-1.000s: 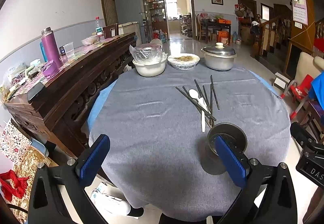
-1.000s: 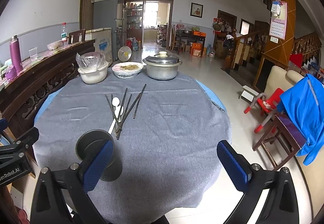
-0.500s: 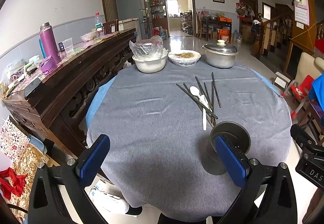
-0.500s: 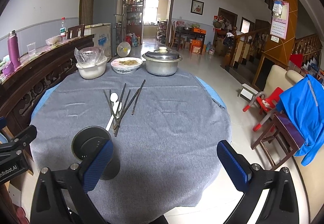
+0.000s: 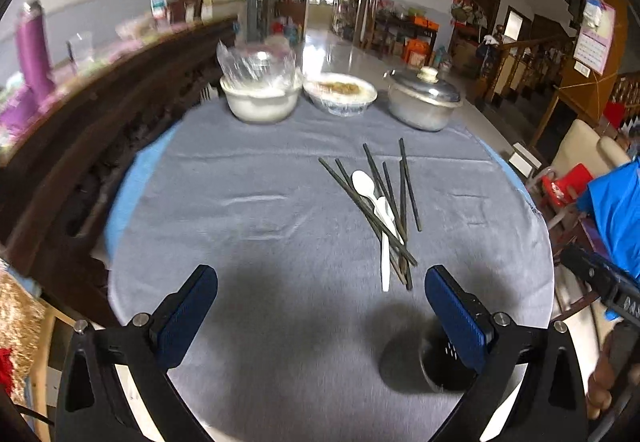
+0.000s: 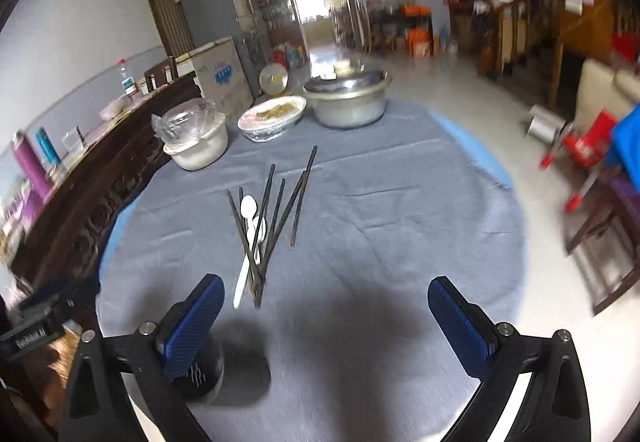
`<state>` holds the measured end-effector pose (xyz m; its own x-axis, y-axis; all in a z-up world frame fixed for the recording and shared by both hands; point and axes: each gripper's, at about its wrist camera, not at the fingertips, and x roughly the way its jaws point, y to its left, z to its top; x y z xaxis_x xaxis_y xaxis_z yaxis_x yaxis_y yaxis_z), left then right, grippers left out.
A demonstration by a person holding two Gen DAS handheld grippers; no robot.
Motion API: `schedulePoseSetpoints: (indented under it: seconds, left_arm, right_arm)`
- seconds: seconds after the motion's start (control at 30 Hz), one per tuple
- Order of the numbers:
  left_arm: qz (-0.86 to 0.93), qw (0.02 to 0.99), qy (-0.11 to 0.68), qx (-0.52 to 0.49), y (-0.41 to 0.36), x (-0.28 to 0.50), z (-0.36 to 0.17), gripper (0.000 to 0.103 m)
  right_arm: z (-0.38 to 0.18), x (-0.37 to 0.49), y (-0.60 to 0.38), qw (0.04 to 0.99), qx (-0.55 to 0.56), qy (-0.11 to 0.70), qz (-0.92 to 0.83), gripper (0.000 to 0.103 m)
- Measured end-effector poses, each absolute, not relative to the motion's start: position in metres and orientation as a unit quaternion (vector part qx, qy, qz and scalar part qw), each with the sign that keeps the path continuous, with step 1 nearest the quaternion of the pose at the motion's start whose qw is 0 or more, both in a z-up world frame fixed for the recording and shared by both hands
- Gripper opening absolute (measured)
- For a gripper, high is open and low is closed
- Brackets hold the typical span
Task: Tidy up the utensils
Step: 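Lower the right tool onto a dark chopstick and close on it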
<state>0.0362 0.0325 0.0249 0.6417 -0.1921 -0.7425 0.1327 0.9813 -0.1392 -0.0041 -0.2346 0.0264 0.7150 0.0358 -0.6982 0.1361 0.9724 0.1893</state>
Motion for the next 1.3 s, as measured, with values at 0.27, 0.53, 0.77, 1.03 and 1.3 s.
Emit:
schedulePoseSetpoints:
  seconds: [0.27,0.53,0.77,1.03,1.3]
  left_arm:
    - [-0.112,0.864,0.484,-0.085,0.036,0.146,-0.015,0.094]
    - [-0.089,0.83,0.538,-0.115,0.041,0.235,-0.051,0.063]
    - [-0.084,0.8,0.572,-0.161,0.038,0.289,-0.07,0.063]
    - [-0.095,0.813,0.558,-0.137,0.008,0.326,-0.058,0.063]
    - [-0.127,0.8,0.573,-0.121,-0.055,0.361,-0.068,0.052]
  right_arm:
    - [-0.013,0.136,-0.249,0.879,0.187,0.437,0.048,0.074]
    - [-0.053,0.259,-0.258,0.846,0.207,0.491,0.024,0.051]
    - [-0.078,0.346,-0.257,0.832,0.197,0.518,-0.01,0.047]
    - [-0.111,0.4,-0.248,0.82,0.164,0.546,-0.045,0.023]
    - [-0.112,0.376,-0.262,0.847,0.171,0.503,-0.021,0.007]
